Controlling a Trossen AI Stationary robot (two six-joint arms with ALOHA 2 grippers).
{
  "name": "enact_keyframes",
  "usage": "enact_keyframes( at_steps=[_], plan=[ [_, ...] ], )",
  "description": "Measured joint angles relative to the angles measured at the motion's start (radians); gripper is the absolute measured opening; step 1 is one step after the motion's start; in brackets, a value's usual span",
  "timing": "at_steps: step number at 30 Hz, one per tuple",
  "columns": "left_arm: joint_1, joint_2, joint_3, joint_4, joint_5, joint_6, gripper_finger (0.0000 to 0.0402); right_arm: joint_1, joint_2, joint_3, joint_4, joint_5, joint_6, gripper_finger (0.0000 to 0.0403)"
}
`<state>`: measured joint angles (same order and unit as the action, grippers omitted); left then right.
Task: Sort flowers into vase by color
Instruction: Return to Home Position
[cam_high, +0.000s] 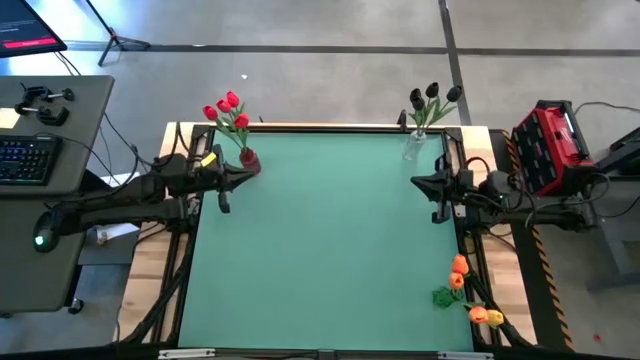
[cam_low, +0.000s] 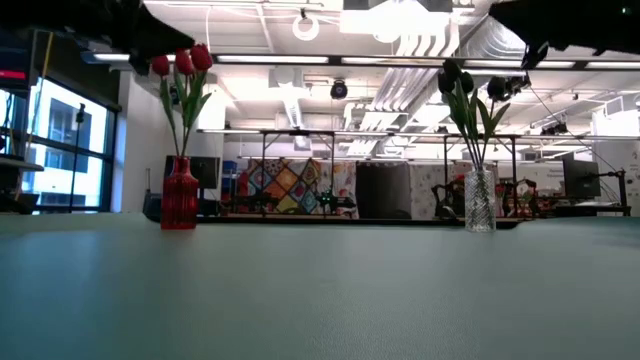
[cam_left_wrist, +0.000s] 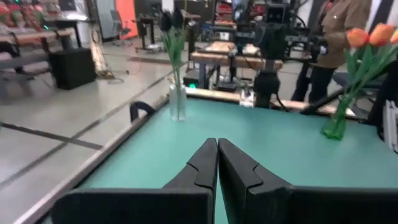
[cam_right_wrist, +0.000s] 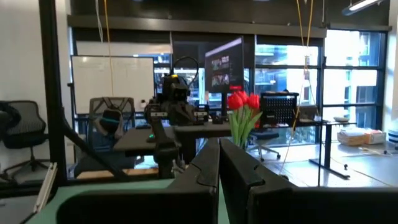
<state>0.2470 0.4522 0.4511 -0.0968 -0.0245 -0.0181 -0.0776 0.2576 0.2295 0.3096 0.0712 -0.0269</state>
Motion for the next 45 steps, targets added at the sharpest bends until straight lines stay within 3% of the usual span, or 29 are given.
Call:
enact_keyframes(
  at_steps=[11,26,34,45],
  plan=[
    [0.001,-0.093,-0.269,0.171,0.042,-0.136,0.0,0.0,-0.052,-0.099,0.001,-0.017,0.027,0.0],
    [0.001,-0.238,-0.286,0.071,0.064,-0.071,0.0,-0.001,-0.247,-0.154,-0.039,-0.016,0.027,0.0],
    [0.001,-0.349,-0.295,-0.005,0.064,-0.046,0.0,-0.001,-0.257,-0.154,-0.11,-0.022,0.051,0.0],
    [0.001,-0.441,-0.44,0.197,0.065,-0.11,0.0,-0.001,-0.256,-0.154,-0.119,-0.076,0.097,0.0]
  ],
)
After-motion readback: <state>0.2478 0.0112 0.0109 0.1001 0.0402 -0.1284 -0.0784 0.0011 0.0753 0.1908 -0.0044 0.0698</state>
